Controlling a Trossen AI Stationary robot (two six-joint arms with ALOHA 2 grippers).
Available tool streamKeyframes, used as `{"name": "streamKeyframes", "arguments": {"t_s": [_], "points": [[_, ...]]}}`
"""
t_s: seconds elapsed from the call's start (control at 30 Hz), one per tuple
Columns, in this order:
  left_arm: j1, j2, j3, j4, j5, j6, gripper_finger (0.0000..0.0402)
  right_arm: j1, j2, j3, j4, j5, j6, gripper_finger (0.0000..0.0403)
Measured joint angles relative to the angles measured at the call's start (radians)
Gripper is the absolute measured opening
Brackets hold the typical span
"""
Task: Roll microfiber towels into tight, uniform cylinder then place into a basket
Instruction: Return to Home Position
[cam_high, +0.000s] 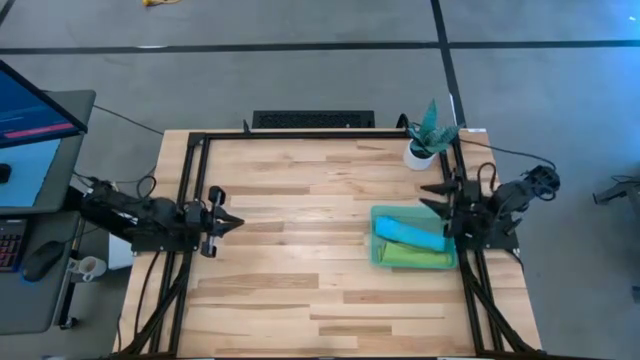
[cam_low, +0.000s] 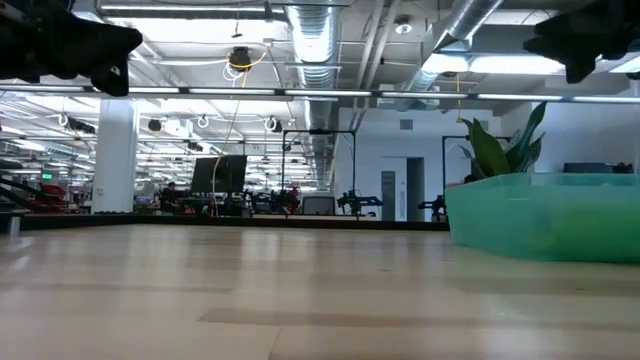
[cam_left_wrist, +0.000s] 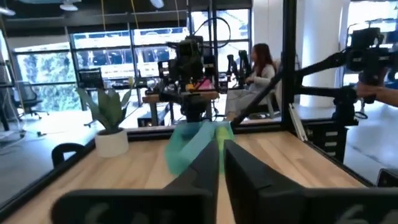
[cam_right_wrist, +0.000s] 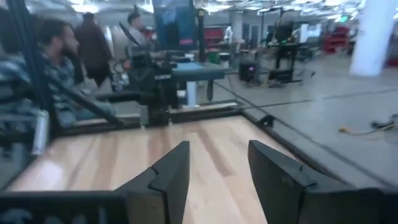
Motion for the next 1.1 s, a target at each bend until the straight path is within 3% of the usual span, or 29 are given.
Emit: {"name": "streamKeyframes", "arguments": {"t_s": [0.17,0.4,0.57,0.73,1.1], "points": [[0.002,0.004,0.0,-0.057,0.008,-0.03,0.0005,-0.019,-0.036,-0.051,-0.022,-0.085,0.065,0.0179],[0.002,0.004,0.0,-0.103,0.101,-0.092,0.0001,-0.025,-0.039,-0.22,0.188,-0.149,0.073,0.0174],[0.002,0.004,0.0,-0.11,0.14,-0.068,0.0,-0.025,-0.016,-0.298,0.324,-0.277,0.06,0.0168],[0.002,0.004,0.0,-0.111,0.138,-0.067,0.0,-0.024,0.011,-0.314,0.347,-0.401,0.097,0.0158],[0.002,0.004,0.0,-0.113,0.138,-0.129,0.0,-0.041,0.107,-0.314,0.345,-0.407,0.144,0.0141]]}}
